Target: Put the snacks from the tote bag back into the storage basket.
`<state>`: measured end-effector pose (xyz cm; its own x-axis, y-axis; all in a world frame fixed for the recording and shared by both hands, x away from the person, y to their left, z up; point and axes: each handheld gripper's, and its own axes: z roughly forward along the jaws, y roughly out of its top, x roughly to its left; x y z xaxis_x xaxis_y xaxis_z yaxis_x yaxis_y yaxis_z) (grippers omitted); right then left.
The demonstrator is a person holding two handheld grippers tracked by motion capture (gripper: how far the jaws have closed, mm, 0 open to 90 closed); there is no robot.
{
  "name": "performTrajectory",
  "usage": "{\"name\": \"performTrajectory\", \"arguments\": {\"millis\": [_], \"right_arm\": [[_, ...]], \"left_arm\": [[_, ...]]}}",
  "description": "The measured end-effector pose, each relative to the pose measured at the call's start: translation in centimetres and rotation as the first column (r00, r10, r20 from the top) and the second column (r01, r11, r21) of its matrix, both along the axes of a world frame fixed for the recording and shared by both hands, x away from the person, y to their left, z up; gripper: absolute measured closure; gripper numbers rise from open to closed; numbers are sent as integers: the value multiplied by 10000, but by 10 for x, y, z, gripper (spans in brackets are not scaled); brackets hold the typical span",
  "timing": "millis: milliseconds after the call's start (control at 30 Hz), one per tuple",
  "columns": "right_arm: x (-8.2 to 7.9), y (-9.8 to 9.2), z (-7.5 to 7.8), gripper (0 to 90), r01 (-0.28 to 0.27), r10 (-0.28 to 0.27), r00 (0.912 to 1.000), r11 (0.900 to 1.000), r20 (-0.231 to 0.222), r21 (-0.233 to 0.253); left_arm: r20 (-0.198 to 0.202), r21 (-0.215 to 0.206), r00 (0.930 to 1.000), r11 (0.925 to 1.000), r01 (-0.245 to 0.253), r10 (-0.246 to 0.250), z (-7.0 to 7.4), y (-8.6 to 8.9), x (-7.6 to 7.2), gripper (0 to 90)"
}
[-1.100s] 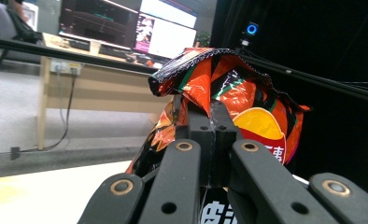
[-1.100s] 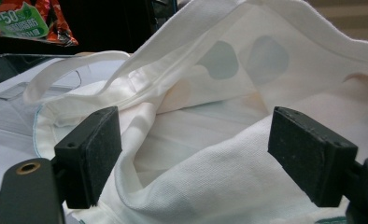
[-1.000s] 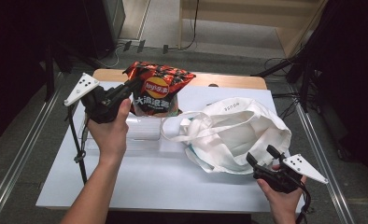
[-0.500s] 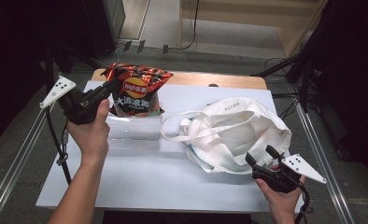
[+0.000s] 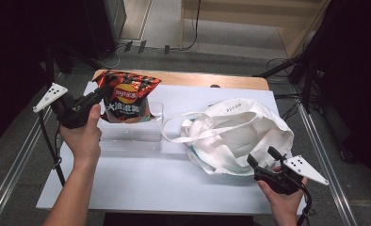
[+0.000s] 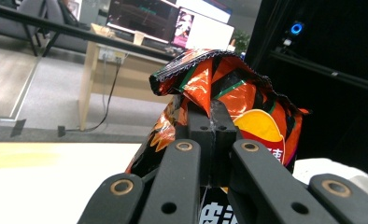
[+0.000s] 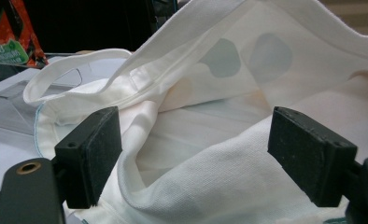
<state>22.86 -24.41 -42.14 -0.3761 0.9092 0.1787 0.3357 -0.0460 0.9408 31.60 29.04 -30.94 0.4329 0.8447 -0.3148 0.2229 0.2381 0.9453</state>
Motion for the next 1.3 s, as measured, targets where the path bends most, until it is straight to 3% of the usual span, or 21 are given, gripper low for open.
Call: {"name": "performTrajectory", "arguments": {"millis": [367, 467, 700, 800, 933, 1000, 1067, 1300], "right_arm": [[0, 4, -1, 188, -60, 60, 10000, 10000, -45, -40], [0, 5, -1, 190, -80, 80, 9999, 10000, -72, -49], [0, 4, -2, 194, -65, 65, 9999, 10000, -82, -2], [0, 4, -2, 195, -81, 80, 9999, 10000, -70, -45], [0, 4, -1, 194, -116, 116, 9999, 9999, -59, -50], [0, 3, -1, 194, -112, 112, 9999, 9999, -69, -31], [0, 3, -1, 194, -138, 138, 9998, 9999, -115, 0], [1, 1, -1, 191, -84, 83, 9998, 10000, -153, -22]], "left_arm": [[-752, -54, 9971, 9999, -142, 138, -33, 17, 12, 900], [-1043, 173, 9943, 9996, -216, 233, -43, 18, 16, 900], [-1489, 135, 9882, 9994, -334, 351, -58, 23, 23, 900], [-1611, 265, 9860, 9989, -395, 433, -62, 24, 26, 670], [-1516, 471, 9866, 9975, -531, 596, -61, 24, 24, 474], [-1504, 825, 9851, 9941, -710, 829, -59, 22, 21, 398], [-1516, 1123, 9830, 9899, -865, 1031, -59, 21, 18, 358], [-1800, 1360, 9754, 9853, -1036, 1274, -66, 23, 13, 310]]}}
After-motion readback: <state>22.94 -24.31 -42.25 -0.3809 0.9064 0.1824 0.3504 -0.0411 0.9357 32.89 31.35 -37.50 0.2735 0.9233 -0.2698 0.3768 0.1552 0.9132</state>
